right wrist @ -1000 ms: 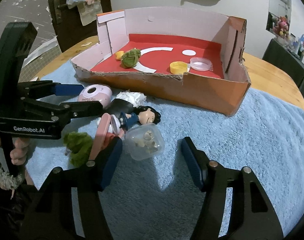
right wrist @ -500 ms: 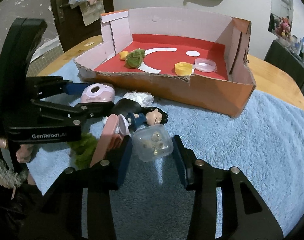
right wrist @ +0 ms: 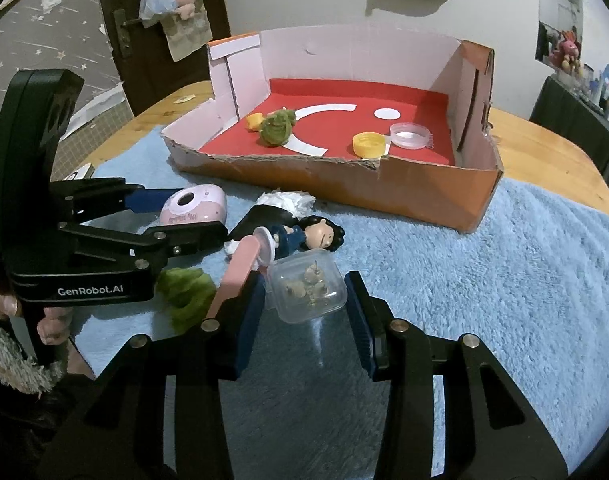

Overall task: Organize objects
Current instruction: 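Grasp the pink round toy with the left tool while the right tool grasps the clear plastic box, then lift the pink toy and clear box and carry both into the red box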

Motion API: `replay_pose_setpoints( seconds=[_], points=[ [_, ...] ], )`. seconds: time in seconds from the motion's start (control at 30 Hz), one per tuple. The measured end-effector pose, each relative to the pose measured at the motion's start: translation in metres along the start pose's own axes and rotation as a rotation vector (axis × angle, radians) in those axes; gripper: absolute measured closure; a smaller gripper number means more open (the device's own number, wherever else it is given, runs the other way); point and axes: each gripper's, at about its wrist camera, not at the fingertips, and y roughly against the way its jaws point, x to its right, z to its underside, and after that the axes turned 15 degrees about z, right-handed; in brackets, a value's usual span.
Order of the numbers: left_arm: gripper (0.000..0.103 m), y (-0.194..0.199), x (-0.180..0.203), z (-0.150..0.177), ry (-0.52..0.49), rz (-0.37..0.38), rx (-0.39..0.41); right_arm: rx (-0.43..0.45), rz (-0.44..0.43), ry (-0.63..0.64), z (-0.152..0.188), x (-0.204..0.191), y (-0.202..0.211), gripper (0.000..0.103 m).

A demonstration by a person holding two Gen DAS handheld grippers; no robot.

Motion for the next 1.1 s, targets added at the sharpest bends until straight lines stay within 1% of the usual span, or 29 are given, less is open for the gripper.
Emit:
replay_pose_setpoints(
  seconds=[0.23,0.53,1.1],
  points=[
    [0.047,0.005,0.006,0.002,0.002,0.008,0.016,0.019,-0.020,-0.020,0.000,0.003,0.008,0.064],
    [0.047,0.013,0.012,-0.001,0.005,-0.008,0.034,0.057,-0.046,-0.039,-0.005,0.007,0.022,0.064],
    [0.047,0.031,0.013,-0.017,-0.013,-0.006,0.081,0.089,-0.066,-0.036,-0.020,0.006,0.035,0.064]
  ],
)
